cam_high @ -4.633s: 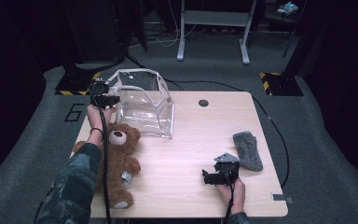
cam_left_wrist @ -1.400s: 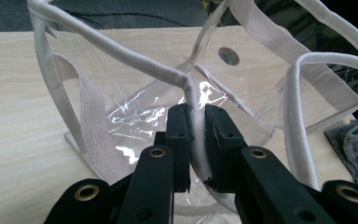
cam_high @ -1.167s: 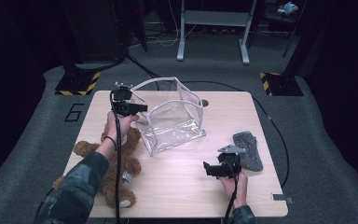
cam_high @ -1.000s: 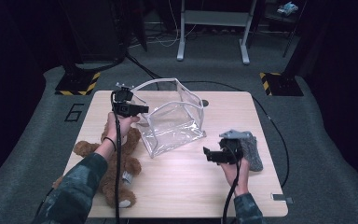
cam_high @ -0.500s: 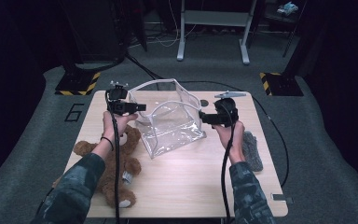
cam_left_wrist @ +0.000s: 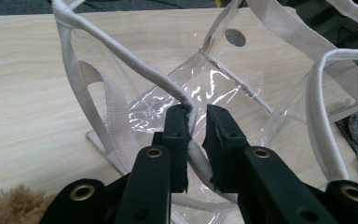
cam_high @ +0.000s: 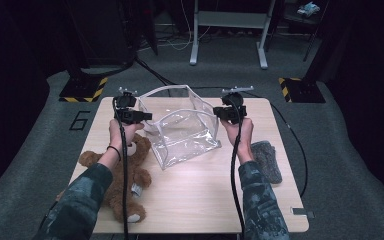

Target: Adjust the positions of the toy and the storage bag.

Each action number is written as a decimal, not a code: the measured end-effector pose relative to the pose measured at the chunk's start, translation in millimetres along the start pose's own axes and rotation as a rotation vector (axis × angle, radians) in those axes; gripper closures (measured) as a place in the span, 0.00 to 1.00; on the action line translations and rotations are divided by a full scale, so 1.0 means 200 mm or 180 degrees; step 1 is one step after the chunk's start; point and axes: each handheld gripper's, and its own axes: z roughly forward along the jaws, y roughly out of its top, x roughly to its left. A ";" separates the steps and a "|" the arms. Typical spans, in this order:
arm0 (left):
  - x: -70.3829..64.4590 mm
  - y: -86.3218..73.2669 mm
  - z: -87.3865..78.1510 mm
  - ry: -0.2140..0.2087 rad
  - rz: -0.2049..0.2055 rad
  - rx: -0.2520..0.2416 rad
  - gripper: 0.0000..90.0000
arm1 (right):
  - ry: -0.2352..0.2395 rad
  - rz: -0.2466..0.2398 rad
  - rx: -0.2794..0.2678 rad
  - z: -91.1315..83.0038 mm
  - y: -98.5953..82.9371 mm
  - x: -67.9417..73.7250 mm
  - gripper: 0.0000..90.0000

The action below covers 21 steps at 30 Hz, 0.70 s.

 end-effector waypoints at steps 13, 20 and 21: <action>0.00 0.01 0.02 0.0037 0.0113 0.0051 0.90 | -0.0025 -0.0124 0.0118 -0.21 -0.14 0.05 0.98; 0.00 0.02 0.02 0.0042 0.0103 0.0066 0.83 | 0.0085 -0.0176 0.0102 -0.29 -0.20 0.11 0.90; 0.00 0.02 0.02 0.0057 0.0053 0.0070 0.77 | 0.0120 -0.0223 0.0066 -0.29 -0.19 0.09 0.83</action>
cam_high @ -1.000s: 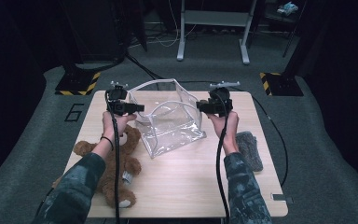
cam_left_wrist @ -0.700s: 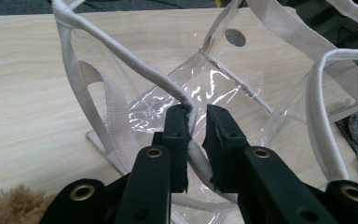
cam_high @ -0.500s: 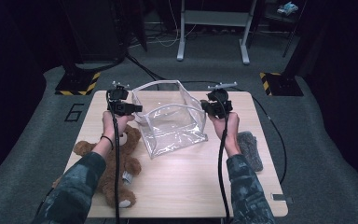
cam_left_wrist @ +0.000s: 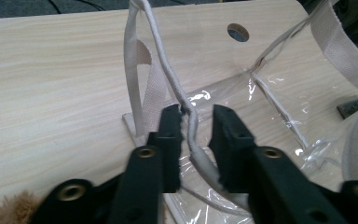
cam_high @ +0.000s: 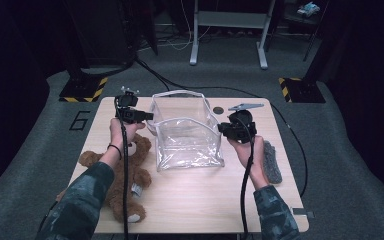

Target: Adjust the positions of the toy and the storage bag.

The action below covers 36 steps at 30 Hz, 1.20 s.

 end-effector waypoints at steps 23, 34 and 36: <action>0.03 -0.01 0.01 0.0015 0.0057 0.0141 0.90 | -0.0160 0.0137 0.0180 0.17 0.12 -0.06 0.98; 0.01 -0.01 -0.01 -0.0029 0.0070 0.0141 0.79 | -0.0098 0.0175 0.0113 0.10 0.04 -0.10 0.90; 0.02 -0.02 -0.04 0.0006 0.0049 0.0091 0.62 | -0.0099 0.0182 0.0075 0.09 0.03 -0.10 0.77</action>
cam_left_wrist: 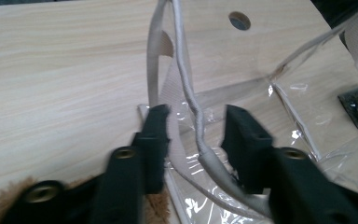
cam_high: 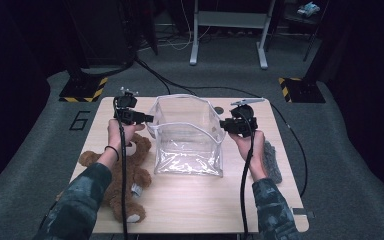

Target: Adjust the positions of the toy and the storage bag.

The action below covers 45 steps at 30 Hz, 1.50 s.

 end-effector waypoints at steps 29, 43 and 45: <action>0.09 -0.37 -0.33 0.0236 0.0004 -0.0365 0.03 | 0.0052 0.0063 -0.0211 -0.09 -0.77 0.02 0.00; 0.15 -0.52 -0.33 0.0341 -0.0018 -0.0256 0.00 | -0.0038 0.0132 0.0069 0.12 -1.06 0.04 0.00; 0.15 -0.52 -0.33 0.0356 -0.0012 -0.0249 0.00 | -0.0046 0.0111 0.0071 0.12 -1.06 0.04 0.00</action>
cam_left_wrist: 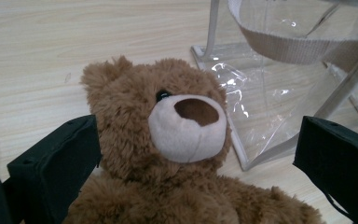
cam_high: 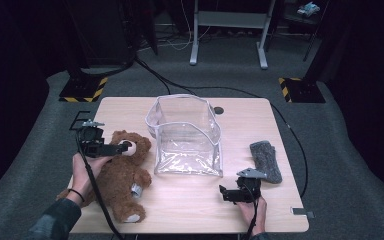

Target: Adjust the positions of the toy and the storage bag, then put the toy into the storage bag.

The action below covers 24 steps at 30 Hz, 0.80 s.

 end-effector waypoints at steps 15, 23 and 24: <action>-0.01 -0.11 0.13 0.0192 0.0042 0.0460 0.00 | -0.0028 -0.0139 0.0024 0.02 0.00 0.01 0.00; -0.02 -0.12 0.28 0.0379 0.0086 0.0754 0.00 | -0.0041 -0.0135 0.0006 0.01 -0.01 0.01 0.01; -0.02 -0.12 0.28 0.0379 0.0086 0.0754 0.00 | -0.0041 -0.0135 0.0006 0.01 -0.01 0.01 0.01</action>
